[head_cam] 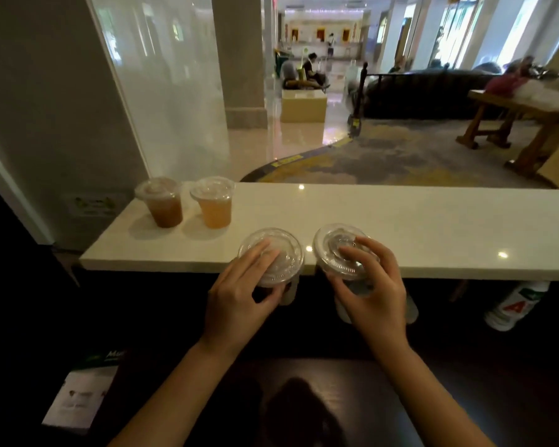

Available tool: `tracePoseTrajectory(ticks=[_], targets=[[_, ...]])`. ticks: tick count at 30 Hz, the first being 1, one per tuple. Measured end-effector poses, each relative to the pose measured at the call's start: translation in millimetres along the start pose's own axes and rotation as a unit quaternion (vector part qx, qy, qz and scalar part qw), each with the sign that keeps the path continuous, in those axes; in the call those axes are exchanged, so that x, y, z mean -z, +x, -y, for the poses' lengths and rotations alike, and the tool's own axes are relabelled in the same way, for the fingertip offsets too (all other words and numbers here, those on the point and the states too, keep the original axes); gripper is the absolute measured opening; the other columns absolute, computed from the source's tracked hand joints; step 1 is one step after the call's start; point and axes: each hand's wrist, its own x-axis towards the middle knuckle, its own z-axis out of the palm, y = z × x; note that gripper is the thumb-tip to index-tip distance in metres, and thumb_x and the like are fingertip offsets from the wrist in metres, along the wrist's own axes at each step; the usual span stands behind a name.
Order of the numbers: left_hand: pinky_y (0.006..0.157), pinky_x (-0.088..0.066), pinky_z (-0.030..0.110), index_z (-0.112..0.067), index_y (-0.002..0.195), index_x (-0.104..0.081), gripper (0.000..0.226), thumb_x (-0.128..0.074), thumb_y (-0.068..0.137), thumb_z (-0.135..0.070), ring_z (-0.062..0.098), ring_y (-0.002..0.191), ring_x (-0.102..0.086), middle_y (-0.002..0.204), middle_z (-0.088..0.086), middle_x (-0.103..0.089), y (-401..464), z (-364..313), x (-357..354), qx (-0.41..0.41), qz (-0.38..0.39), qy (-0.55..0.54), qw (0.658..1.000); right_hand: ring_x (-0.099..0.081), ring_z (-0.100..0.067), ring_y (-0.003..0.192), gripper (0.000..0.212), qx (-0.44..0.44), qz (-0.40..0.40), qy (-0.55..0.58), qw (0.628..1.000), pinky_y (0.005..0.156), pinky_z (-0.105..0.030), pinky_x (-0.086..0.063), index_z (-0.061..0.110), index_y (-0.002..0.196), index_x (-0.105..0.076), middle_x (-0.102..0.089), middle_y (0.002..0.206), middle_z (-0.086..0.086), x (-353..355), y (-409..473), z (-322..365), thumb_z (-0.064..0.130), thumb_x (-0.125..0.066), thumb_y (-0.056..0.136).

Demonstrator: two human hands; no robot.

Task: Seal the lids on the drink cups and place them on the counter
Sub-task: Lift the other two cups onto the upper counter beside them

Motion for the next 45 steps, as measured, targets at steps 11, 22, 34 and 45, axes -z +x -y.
tracePoseTrajectory(ticks=[11, 22, 34, 45], targets=[[0.086, -0.051, 0.036, -0.024, 0.119, -0.058, 0.053, -0.075, 0.069, -0.026, 0.019, 0.116, -0.054, 0.131, -0.005, -0.055, 55, 36, -28, 0.118, 0.019, 0.041, 0.992, -0.048, -0.008, 0.109, 0.045, -0.043, 0.045, -0.028, 0.998, 0.086, -0.038, -0.052, 0.021, 0.110, -0.062, -0.050, 0.125, 0.001, -59, 65, -18, 0.014, -0.078, 0.068], [0.087, -0.048, 0.034, -0.021, 0.121, -0.055, 0.051, -0.071, 0.073, -0.028, 0.020, 0.121, -0.050, 0.137, -0.002, -0.050, 96, 66, -63, 0.128, 0.047, 0.043, 0.990, -0.051, -0.017, 0.111, 0.043, -0.034, 0.063, -0.068, 0.995, 0.083, -0.028, -0.044, 0.017, 0.108, -0.064, -0.052, 0.125, -0.004, -83, 100, -57, 0.013, -0.077, 0.068], [0.084, -0.050, 0.034, -0.018, 0.123, -0.054, 0.052, -0.071, 0.075, -0.027, 0.022, 0.118, -0.053, 0.137, 0.002, -0.051, 111, 79, -74, 0.113, 0.053, 0.058, 0.990, -0.047, -0.016, 0.113, 0.046, -0.029, 0.088, -0.063, 0.994, 0.088, -0.036, -0.049, 0.014, 0.112, -0.061, -0.050, 0.127, -0.007, -89, 114, -70, 0.013, -0.077, 0.069], [0.081, -0.052, 0.033, -0.020, 0.124, -0.053, 0.051, -0.069, 0.076, -0.031, 0.022, 0.116, -0.054, 0.138, 0.002, -0.050, 112, 84, -76, 0.104, 0.070, 0.073, 0.989, -0.048, -0.020, 0.115, 0.046, -0.031, 0.087, -0.096, 0.991, 0.087, -0.028, -0.044, 0.013, 0.113, -0.060, -0.049, 0.128, -0.008, -89, 111, -66, 0.015, -0.076, 0.071]])
